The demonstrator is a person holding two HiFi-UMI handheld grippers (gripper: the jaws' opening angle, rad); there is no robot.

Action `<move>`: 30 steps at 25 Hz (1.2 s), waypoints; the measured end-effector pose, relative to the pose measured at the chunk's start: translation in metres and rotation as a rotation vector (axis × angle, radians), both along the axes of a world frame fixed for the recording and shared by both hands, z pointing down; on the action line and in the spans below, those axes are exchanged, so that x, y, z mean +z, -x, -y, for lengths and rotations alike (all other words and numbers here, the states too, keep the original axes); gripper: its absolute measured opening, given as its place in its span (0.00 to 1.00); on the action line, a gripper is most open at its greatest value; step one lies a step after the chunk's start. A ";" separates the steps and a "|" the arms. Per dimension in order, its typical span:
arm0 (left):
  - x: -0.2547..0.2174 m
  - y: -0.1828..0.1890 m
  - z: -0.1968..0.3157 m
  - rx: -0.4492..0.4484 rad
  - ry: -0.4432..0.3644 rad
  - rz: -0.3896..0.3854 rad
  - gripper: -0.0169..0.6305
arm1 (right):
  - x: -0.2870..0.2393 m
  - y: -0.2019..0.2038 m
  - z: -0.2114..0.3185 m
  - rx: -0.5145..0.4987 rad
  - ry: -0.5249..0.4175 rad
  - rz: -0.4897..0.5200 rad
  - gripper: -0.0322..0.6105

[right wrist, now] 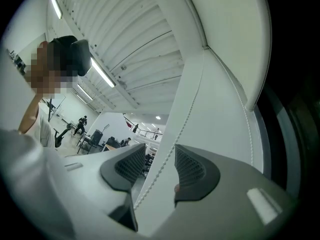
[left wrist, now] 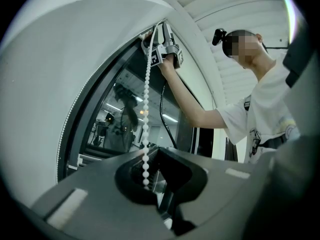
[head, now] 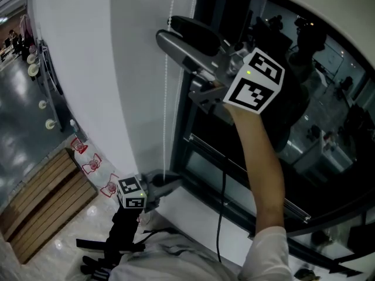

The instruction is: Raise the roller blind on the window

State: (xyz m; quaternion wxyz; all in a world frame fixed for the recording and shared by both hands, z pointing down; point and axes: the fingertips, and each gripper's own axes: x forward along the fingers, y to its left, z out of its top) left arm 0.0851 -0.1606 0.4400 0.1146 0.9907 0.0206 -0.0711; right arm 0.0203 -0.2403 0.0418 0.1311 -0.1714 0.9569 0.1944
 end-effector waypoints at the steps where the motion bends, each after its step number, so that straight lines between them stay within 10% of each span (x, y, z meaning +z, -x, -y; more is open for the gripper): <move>1: 0.000 0.000 0.000 -0.001 -0.001 -0.001 0.02 | 0.000 0.001 0.002 -0.001 0.007 0.005 0.31; 7: 0.001 0.002 0.000 -0.010 0.006 -0.004 0.02 | -0.002 -0.004 0.011 -0.014 0.081 0.117 0.17; 30: 0.004 0.007 -0.001 -0.019 0.018 0.000 0.02 | -0.008 -0.021 0.007 -0.200 0.192 0.361 0.09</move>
